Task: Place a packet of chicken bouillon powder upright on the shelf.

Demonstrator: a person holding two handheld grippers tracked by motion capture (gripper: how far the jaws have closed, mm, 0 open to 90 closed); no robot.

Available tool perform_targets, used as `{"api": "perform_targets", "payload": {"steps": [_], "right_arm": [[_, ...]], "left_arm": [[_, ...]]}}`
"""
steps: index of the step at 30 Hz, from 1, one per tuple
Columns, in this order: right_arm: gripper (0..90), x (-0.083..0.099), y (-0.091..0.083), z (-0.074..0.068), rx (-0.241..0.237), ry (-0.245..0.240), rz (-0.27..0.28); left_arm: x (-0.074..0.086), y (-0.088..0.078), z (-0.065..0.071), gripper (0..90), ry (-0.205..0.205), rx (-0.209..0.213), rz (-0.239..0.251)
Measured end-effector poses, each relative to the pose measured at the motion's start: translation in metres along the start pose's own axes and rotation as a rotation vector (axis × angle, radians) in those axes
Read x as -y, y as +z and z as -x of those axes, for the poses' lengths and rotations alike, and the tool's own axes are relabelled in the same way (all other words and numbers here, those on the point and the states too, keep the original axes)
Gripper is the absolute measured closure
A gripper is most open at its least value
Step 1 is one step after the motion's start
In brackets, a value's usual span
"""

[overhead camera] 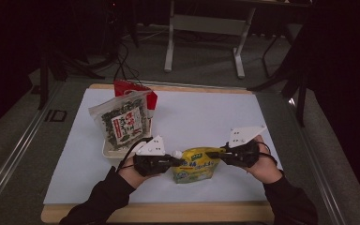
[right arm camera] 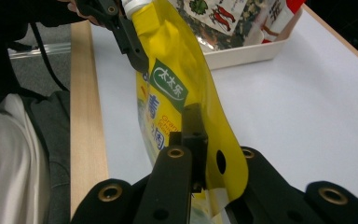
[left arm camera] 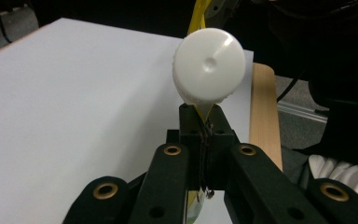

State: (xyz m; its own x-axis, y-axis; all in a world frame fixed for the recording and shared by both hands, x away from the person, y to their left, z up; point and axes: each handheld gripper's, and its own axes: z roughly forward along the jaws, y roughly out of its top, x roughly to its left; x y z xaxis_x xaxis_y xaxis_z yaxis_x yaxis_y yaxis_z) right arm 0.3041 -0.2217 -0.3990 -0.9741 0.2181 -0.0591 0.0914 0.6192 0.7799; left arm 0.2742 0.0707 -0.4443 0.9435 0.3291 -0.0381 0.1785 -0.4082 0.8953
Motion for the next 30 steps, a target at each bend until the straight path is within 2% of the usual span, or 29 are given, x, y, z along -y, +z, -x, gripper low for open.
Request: {"api": "perform_targets", "payload": {"steps": [2,4,9,12,14,16,21,25,30], "right_arm": [[90.0,-0.004,-0.002,-0.001,0.003,-0.004,0.008],[90.0,-0.009,-0.005,-0.003,0.007,-0.018,0.006],[90.0,-0.016,-0.009,0.002,0.023,-0.011,0.020],[90.0,-0.022,-0.011,0.005,0.036,-0.010,0.023],[90.0,-0.026,-0.013,0.007,0.044,-0.009,0.025],[90.0,-0.032,-0.014,0.010,0.050,-0.009,0.027],[90.0,-0.048,-0.015,0.013,0.056,-0.025,0.045],[90.0,-0.062,-0.013,0.015,0.049,-0.032,0.054],[90.0,-0.076,-0.007,0.017,0.037,-0.044,0.070]], "left_arm": [[0.000,-0.003,0.000,84.2,-0.009,-0.014,0.020],[0.000,-0.006,0.000,72.9,-0.024,-0.025,0.028],[0.006,-0.014,0.003,44.1,-0.042,-0.115,0.060],[0.011,-0.018,0.003,34.3,-0.074,-0.128,0.073],[0.014,-0.020,0.005,24.3,-0.090,-0.136,0.078],[0.017,-0.020,0.007,13.5,-0.099,-0.119,0.073],[0.026,-0.017,0.017,2.6,-0.114,-0.117,0.082],[0.034,-0.015,0.025,2.6,-0.125,-0.110,0.094],[0.043,-0.016,0.034,2.6,-0.120,-0.126,0.094]]}}
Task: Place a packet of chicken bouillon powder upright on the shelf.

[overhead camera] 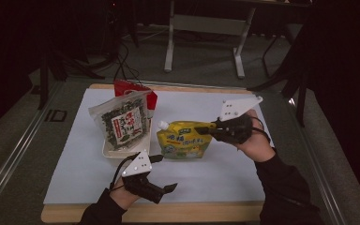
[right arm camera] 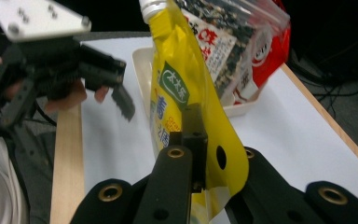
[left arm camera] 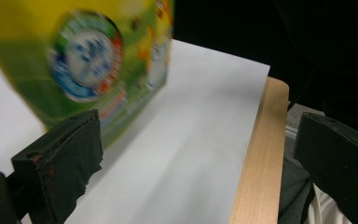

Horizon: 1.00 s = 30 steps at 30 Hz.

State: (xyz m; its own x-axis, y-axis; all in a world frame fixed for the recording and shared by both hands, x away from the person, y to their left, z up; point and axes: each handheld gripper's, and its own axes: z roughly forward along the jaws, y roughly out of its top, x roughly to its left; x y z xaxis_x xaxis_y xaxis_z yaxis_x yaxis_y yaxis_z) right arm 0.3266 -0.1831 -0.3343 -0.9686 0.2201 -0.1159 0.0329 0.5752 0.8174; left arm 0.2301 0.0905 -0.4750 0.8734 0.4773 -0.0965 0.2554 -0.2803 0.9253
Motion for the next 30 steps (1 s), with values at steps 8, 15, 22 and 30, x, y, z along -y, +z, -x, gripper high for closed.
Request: {"api": "perform_targets", "payload": {"steps": [8,15,22,30], "right_arm": [[90.0,-0.022,0.015,-0.001,-0.019,-0.023,0.036],[90.0,-0.037,0.027,-0.003,-0.042,-0.034,0.058],[90.0,-0.055,0.044,-0.004,-0.071,-0.034,0.081],[90.0,-0.071,0.069,-0.006,-0.108,-0.037,0.099]], "left_arm": [[0.022,0.010,0.011,2.6,0.004,0.020,-0.031],[0.035,0.019,0.013,2.6,-0.022,0.034,-0.039],[0.040,0.027,0.016,2.6,0.047,0.031,-0.034],[0.043,0.029,0.014,2.6,0.064,0.034,-0.020]]}}
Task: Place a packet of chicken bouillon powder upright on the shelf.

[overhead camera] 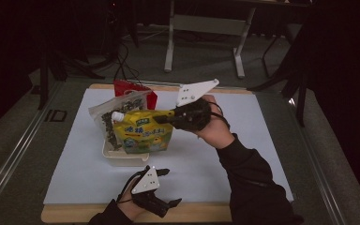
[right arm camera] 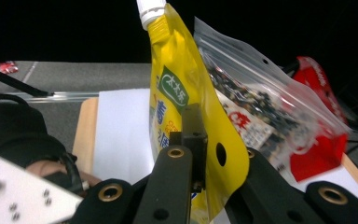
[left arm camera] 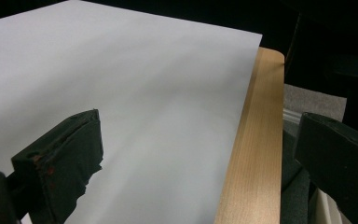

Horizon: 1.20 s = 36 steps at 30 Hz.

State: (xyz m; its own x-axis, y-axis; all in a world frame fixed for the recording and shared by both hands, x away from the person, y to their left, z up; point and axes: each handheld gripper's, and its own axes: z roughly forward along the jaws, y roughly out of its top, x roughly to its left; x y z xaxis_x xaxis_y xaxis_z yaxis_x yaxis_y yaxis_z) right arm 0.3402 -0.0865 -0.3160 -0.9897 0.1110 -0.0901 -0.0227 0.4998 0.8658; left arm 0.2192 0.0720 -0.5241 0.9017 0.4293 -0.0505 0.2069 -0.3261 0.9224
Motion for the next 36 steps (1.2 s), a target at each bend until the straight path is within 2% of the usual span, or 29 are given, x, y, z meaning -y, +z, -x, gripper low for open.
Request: {"api": "perform_targets", "payload": {"steps": [3,6,9,10,14,17,18,27,36], "right_arm": [[90.0,-0.006,0.014,0.002,-0.015,0.008,0.014],[90.0,-0.007,0.017,0.002,-0.016,0.006,0.016],[90.0,-0.011,0.038,0.002,-0.034,-0.002,0.023],[90.0,-0.011,0.038,0.002,-0.034,-0.002,0.023],[90.0,-0.011,0.060,0.004,-0.056,0.007,0.011],[89.9,-0.010,0.064,0.005,-0.058,0.016,0.006],[89.9,-0.009,0.073,0.007,-0.060,0.018,-0.001],[90.0,-0.006,0.086,0.009,-0.078,0.027,-0.007],[90.0,0.003,0.095,0.008,-0.097,0.064,0.017]], "left_arm": [[0.001,0.000,0.001,2.6,0.007,0.004,0.008],[0.001,0.001,0.002,2.6,0.010,0.008,0.001],[0.001,0.000,0.002,2.6,0.004,0.013,0.005],[0.001,0.000,0.002,2.6,0.004,0.013,0.005],[0.002,-0.002,0.002,2.6,-0.004,0.012,0.009],[0.001,-0.003,0.002,2.6,-0.005,0.011,0.009],[0.001,-0.004,0.001,2.6,0.001,0.011,0.012],[0.002,-0.005,0.001,2.6,-0.003,0.014,0.015],[0.002,-0.004,0.001,2.6,0.001,0.016,0.008]]}}
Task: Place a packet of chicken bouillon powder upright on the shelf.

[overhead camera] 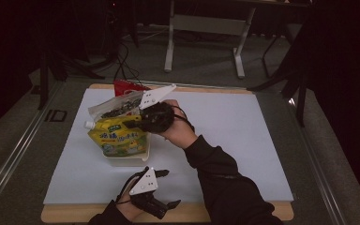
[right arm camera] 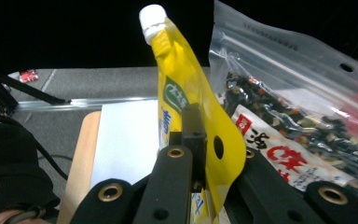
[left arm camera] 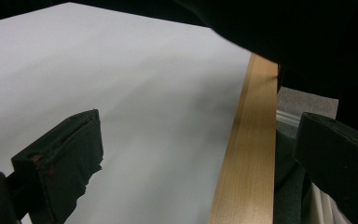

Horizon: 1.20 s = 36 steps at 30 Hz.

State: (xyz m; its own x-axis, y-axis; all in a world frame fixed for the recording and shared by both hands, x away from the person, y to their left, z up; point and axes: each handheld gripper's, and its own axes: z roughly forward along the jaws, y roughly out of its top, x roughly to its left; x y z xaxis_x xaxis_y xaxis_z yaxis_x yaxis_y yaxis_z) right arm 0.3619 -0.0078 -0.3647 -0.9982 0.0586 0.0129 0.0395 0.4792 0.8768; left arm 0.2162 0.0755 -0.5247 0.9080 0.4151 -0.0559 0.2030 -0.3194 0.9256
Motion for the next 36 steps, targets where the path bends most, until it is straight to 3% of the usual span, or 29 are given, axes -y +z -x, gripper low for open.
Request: {"api": "perform_targets", "payload": {"steps": [2,19,28,36], "right_arm": [[90.0,0.005,0.000,0.004,-0.036,0.057,0.039],[90.0,0.007,0.002,-0.003,-0.002,0.049,0.075],[90.0,0.010,0.009,-0.011,0.004,0.030,0.045],[89.9,0.028,0.020,-0.006,-0.011,0.057,0.008]], "left_arm": [[0.000,0.000,0.000,2.6,-0.002,0.000,0.002],[0.003,0.003,0.003,2.6,-0.003,0.024,-0.013],[0.003,0.004,0.003,2.6,-0.001,0.027,-0.017],[0.005,0.006,0.004,2.6,-0.005,0.037,-0.024]]}}
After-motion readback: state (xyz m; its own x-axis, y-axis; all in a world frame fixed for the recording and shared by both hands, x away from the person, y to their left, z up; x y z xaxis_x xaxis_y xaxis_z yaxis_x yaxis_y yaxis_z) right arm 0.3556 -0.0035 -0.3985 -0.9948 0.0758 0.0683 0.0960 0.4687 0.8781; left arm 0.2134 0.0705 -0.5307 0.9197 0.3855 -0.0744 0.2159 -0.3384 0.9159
